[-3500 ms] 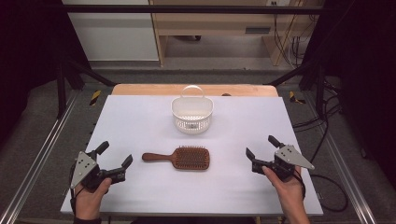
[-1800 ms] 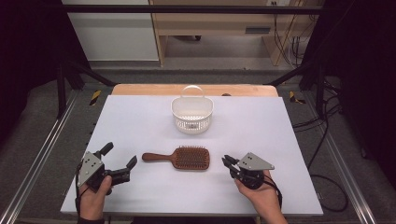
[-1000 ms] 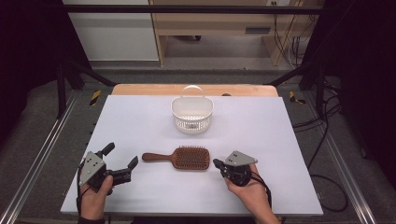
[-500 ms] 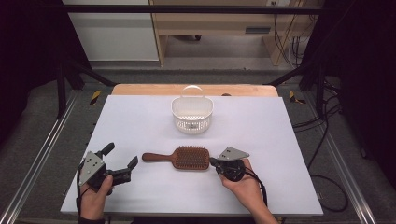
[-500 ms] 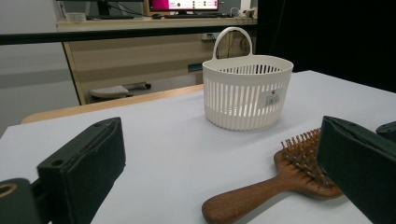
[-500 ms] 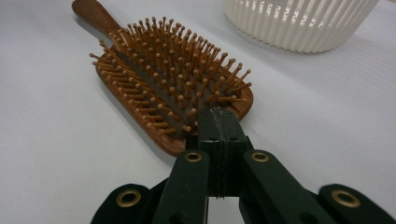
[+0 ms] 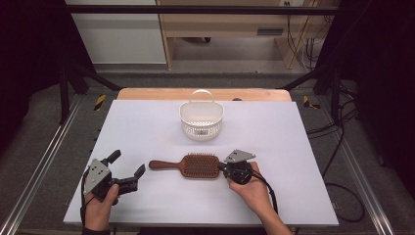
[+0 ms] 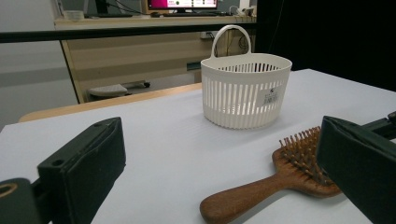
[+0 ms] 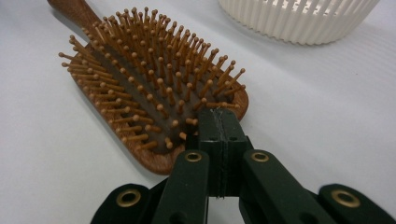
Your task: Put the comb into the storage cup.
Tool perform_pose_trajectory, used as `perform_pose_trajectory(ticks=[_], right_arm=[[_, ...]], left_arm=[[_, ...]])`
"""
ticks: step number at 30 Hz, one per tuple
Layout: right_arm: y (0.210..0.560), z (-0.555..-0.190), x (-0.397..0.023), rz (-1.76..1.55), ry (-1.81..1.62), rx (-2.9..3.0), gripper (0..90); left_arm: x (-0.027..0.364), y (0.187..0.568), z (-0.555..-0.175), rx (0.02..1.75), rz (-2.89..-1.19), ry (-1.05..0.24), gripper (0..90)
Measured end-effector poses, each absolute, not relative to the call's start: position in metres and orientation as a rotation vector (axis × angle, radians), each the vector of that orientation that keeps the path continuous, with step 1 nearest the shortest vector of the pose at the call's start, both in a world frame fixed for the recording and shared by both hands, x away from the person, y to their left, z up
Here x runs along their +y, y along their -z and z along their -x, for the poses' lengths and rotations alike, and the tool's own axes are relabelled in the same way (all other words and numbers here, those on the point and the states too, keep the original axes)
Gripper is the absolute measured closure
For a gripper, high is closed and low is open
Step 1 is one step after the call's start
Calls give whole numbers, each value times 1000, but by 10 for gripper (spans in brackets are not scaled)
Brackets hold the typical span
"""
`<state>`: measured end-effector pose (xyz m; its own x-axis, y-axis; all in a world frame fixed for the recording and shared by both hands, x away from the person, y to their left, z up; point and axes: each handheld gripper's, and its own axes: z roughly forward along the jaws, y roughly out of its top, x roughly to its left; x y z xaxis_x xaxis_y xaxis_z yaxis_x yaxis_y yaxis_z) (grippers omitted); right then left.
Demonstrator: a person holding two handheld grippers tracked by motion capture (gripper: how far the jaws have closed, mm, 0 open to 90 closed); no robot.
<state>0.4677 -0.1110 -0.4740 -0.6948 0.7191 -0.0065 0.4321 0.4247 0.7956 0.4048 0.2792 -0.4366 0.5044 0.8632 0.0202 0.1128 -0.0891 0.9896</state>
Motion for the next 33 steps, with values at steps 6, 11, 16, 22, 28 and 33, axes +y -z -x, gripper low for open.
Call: perform_pose_trajectory(ticks=[6,11,16,22,28,33], right_arm=[[473,-477,-109,-993,-1149,2343,900],[472,-489,-106,-1000,-1134,2347,900],[471,-496,-104,-997,-1118,2355,900],[471,-500,-104,-1005,-1135,2347,900],[470,-504,-100,-993,-1111,2356,900],[470,-511,-95,-984,-1106,2360,900]], left_arm=[[278,438,-405,871,-1567,-770,17],[277,438,-405,869,-1579,-768,18],[277,439,-405,870,-1588,-763,19],[276,439,-405,870,-1593,-760,19],[275,439,-406,866,-1602,-756,20],[275,440,-406,872,-1609,-749,20]])
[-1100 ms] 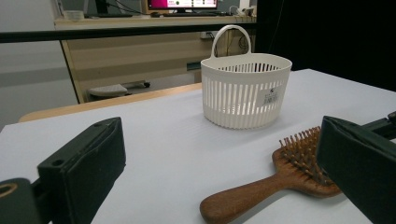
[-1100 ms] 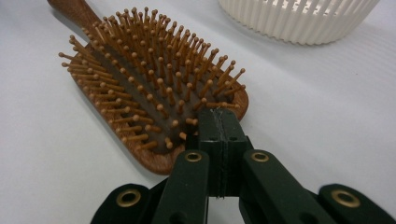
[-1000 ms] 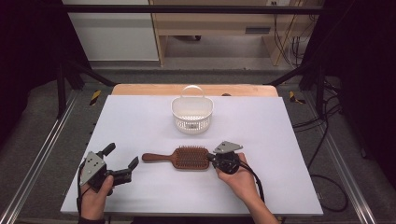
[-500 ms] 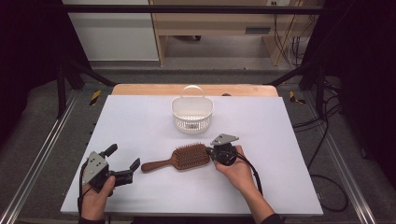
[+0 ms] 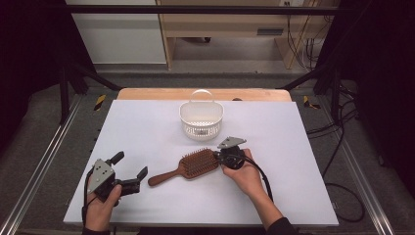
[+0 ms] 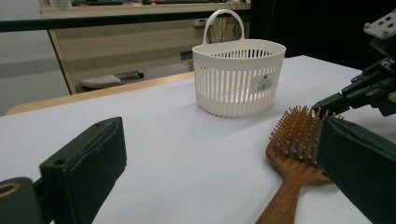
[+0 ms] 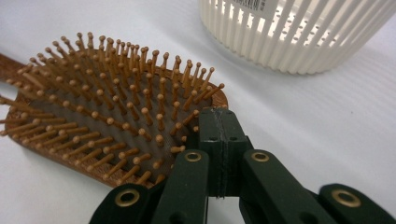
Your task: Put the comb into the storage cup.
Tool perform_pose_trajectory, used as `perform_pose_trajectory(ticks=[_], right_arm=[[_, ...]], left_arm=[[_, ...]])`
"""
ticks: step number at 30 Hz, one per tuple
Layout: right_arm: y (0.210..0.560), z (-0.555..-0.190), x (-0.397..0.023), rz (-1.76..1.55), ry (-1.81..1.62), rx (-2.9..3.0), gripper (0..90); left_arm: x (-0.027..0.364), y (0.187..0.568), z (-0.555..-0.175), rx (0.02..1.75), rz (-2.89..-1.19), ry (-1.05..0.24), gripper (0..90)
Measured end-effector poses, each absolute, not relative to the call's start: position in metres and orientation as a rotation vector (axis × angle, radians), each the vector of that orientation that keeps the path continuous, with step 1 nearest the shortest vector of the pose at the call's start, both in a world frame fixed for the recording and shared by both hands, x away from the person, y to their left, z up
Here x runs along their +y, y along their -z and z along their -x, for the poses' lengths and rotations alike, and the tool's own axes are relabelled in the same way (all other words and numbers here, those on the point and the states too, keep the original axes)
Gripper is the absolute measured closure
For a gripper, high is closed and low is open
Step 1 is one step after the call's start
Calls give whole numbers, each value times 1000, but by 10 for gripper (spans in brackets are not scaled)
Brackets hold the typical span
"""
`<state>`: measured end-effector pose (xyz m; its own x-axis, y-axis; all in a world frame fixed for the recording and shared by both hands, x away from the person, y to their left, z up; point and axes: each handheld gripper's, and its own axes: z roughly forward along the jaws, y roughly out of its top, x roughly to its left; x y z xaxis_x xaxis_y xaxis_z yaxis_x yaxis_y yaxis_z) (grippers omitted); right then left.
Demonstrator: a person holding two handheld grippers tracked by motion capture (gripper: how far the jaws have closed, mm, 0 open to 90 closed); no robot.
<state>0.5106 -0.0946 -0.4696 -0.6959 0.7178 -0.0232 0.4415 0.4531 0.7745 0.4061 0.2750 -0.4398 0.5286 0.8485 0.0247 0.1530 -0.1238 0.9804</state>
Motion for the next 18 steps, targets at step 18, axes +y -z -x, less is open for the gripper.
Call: perform_pose_trajectory(ticks=[18], right_arm=[[468,-515,-39,-852,-1115,2442,900]], left_arm=[[274,441,-407,872,-1627,-732,23]])
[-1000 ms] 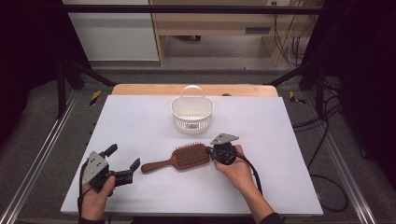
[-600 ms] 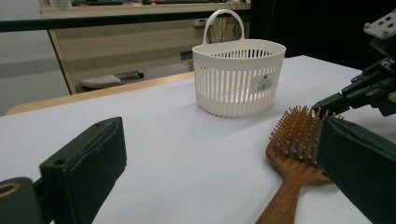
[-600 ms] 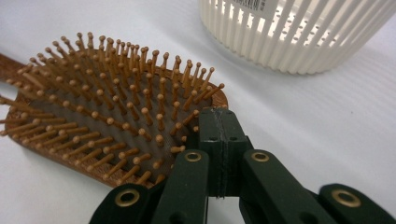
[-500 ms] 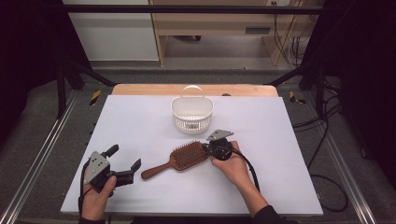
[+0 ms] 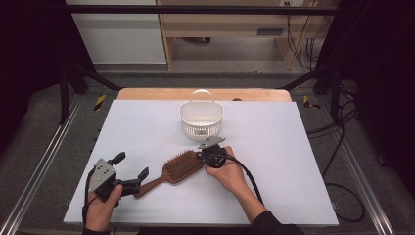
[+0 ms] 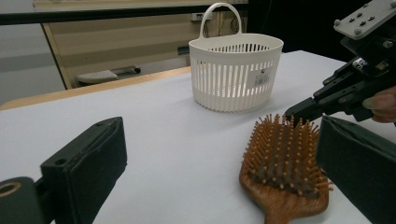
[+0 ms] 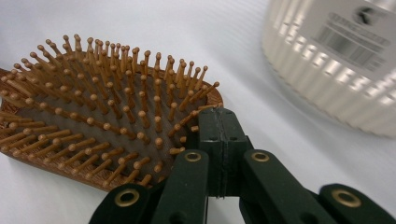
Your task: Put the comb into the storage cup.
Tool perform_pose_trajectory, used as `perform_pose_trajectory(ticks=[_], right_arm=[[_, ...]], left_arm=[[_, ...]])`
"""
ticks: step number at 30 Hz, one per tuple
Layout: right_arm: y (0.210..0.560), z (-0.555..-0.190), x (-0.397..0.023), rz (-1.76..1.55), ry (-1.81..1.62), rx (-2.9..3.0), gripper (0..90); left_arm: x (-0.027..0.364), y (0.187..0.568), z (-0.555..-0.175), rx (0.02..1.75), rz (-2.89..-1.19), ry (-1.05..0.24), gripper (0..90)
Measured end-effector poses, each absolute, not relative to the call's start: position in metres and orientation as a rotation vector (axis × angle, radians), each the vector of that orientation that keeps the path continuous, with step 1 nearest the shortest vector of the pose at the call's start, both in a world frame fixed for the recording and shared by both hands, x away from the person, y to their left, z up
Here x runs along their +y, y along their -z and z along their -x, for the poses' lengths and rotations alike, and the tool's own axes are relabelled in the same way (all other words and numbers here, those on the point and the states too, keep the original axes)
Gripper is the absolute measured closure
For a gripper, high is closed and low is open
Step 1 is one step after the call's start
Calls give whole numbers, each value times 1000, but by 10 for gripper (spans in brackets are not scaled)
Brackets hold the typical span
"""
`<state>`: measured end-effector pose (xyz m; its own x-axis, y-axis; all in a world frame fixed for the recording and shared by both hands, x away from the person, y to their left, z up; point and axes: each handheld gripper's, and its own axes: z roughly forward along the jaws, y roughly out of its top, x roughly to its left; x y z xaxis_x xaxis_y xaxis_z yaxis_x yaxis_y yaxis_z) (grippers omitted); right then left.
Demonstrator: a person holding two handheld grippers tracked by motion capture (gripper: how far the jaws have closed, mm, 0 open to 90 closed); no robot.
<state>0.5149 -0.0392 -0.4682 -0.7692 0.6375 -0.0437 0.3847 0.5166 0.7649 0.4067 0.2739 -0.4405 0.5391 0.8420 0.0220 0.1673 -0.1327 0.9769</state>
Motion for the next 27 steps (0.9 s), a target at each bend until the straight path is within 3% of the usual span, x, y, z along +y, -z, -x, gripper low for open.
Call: perform_pose_trajectory(ticks=[8,16,20,21,24,25,26,27], right_arm=[[466,-515,-35,-840,-1102,2437,890],[441,-499,-85,-883,-1211,2320,856],[438,-490,-107,-918,-1268,2267,759],[437,-483,-124,-946,-1300,2216,693],[436,-479,-138,-971,-1326,2181,655],[436,-477,-144,-985,-1338,2159,620],[434,-474,-153,-1002,-1346,2124,516],[434,-474,-153,-1002,-1346,2124,516]], left_arm=[[275,440,-406,874,-1625,-728,23],[276,441,-407,891,-1635,-724,24],[275,441,-407,895,-1645,-719,24],[274,442,-407,894,-1648,-718,24],[274,442,-407,897,-1653,-721,24],[274,442,-407,899,-1655,-720,24],[274,442,-407,900,-1659,-721,24],[274,442,-407,901,-1660,-721,24]])
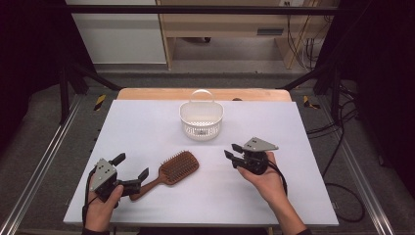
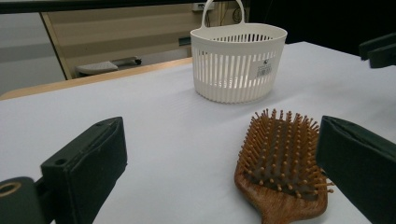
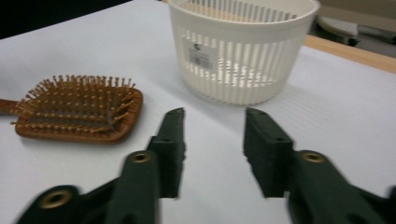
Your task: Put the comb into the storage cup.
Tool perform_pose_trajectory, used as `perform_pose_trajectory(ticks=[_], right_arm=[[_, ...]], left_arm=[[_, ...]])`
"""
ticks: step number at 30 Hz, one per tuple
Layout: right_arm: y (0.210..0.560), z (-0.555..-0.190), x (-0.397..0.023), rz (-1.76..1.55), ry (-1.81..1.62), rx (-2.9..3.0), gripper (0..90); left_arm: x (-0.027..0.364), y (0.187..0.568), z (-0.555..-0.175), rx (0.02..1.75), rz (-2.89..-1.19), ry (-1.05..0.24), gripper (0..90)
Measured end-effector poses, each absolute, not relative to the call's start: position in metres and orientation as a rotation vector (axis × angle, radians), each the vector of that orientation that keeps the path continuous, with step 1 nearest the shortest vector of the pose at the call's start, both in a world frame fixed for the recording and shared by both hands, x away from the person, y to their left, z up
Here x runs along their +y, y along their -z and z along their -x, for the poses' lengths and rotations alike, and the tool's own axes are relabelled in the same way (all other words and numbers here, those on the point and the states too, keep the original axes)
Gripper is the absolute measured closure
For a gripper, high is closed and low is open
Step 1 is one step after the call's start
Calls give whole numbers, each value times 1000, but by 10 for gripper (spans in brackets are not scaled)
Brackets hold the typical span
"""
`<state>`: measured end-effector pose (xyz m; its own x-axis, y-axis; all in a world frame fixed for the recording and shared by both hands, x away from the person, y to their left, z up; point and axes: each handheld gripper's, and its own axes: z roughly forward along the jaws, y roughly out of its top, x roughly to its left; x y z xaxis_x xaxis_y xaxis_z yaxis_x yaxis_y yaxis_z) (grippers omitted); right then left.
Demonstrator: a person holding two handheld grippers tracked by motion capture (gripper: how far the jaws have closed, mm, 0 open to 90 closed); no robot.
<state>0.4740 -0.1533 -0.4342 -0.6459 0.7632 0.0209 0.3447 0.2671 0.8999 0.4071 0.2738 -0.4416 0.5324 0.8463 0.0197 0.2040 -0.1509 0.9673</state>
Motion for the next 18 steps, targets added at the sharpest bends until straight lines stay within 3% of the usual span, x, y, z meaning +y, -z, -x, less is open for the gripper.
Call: perform_pose_trajectory(ticks=[3,10,18], right_arm=[[430,-470,-167,-1030,-1338,2086,360],[424,-449,-200,-1078,-1350,1979,100],[434,-421,-233,-1051,-1385,1892,59]], left_arm=[[274,442,-407,906,-1667,-720,23],[273,442,-408,912,-1683,-717,24],[265,431,-414,944,-1792,-693,29]])
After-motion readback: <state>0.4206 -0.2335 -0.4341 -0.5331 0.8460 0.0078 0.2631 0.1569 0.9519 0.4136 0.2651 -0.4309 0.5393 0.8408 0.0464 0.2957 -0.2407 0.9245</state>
